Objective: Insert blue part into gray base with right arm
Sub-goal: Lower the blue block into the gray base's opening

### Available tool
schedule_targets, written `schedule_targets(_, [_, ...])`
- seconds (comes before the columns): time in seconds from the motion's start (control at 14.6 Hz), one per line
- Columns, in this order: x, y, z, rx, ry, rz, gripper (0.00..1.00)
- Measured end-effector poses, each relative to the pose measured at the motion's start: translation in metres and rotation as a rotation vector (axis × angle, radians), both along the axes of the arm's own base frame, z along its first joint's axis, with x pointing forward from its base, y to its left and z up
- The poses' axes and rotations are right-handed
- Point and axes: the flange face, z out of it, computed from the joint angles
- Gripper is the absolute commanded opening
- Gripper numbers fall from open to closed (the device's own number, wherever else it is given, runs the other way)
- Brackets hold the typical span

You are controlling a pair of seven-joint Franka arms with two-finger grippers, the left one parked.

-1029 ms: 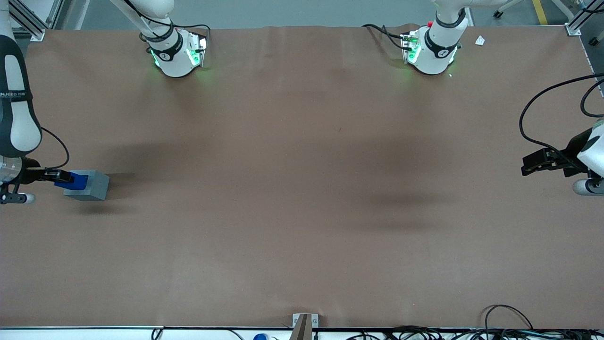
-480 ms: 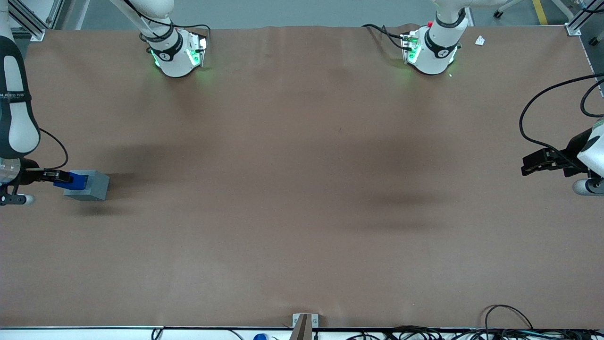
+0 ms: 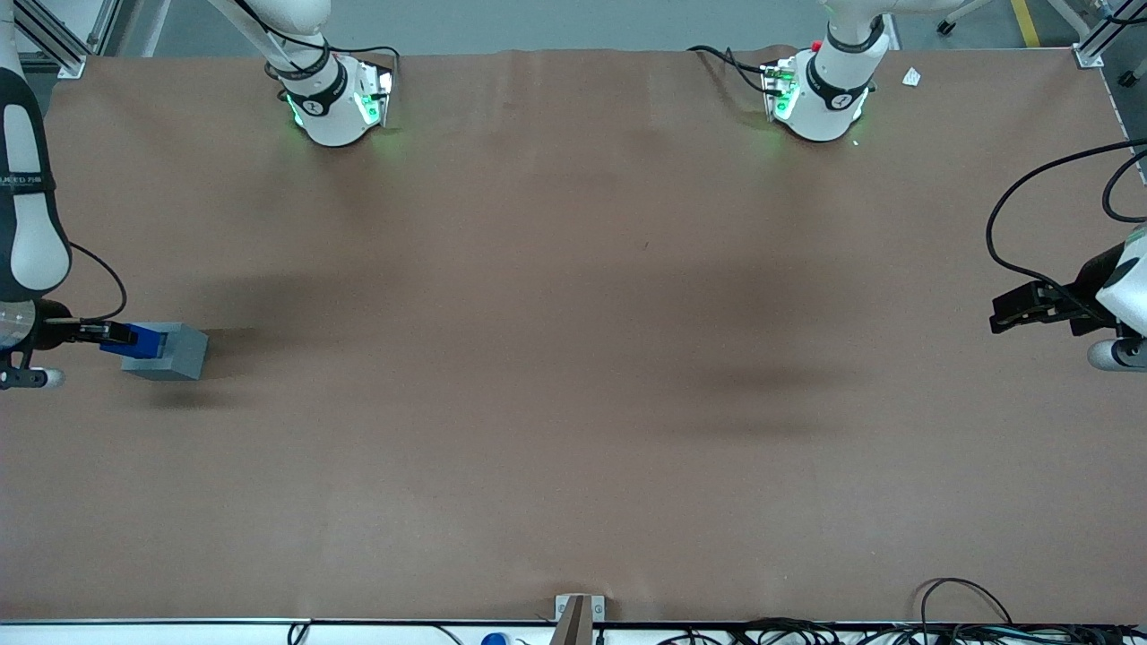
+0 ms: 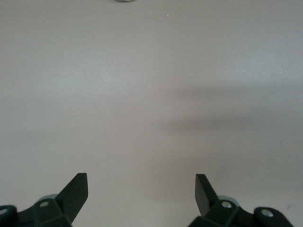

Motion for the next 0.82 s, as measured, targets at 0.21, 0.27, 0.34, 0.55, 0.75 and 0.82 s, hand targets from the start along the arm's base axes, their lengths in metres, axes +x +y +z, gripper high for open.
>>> schedule_targets(0.21, [-0.0017, -0.0002, -0.0098, 0.009, 0.022, -0.001, 0.1])
schedule_targets(0.27, [-0.0017, -0.0002, -0.0115, 0.01, 0.027, -0.001, 0.1])
schedule_targets(0.34, [-0.0018, -0.0002, -0.0117, 0.011, 0.029, -0.001, 0.1])
schedule_targets(0.55, [-0.0016, -0.0003, -0.0117, 0.011, 0.029, -0.001, 0.1])
schedule_targets(0.75, [-0.001, -0.0006, -0.0116, 0.01, 0.026, 0.0, 0.1])
schedule_targets(0.82, [-0.0003, -0.0009, -0.0115, 0.007, 0.022, 0.0, 0.1])
